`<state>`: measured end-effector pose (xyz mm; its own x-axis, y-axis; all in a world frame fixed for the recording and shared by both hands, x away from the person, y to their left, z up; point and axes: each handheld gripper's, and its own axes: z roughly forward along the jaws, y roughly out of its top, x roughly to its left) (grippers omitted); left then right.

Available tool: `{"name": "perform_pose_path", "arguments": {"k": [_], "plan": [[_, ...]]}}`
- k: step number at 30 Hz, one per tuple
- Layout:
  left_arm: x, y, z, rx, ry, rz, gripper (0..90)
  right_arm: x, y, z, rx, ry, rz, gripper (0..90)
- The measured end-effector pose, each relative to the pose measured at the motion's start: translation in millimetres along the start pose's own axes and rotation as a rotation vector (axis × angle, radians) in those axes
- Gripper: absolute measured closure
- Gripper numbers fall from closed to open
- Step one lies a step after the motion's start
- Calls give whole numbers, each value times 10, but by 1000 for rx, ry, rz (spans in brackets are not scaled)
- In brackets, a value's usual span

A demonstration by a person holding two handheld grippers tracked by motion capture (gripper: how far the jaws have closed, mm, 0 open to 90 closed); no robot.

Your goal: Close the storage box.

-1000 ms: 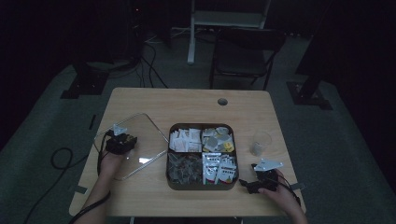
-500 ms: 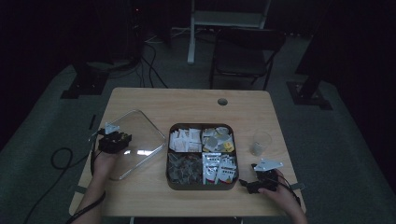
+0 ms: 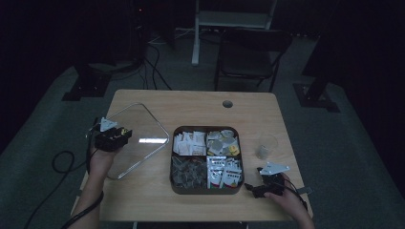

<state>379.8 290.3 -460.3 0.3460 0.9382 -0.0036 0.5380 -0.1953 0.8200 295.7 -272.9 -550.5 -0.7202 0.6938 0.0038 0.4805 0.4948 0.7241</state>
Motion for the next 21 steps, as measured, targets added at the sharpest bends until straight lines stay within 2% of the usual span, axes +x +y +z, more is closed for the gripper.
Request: {"name": "perform_pose_path", "arguments": {"k": [6,14,21], "plan": [[-177,121,-56,-14,-64,53,604,0,0,0,0,0,0,121],[-503,278,-49,-15,-151,141,604,0,0,0,0,0,0,121],[-730,386,-38,-27,-220,175,604,-1,0,0,-1,0,-1,121]]}}
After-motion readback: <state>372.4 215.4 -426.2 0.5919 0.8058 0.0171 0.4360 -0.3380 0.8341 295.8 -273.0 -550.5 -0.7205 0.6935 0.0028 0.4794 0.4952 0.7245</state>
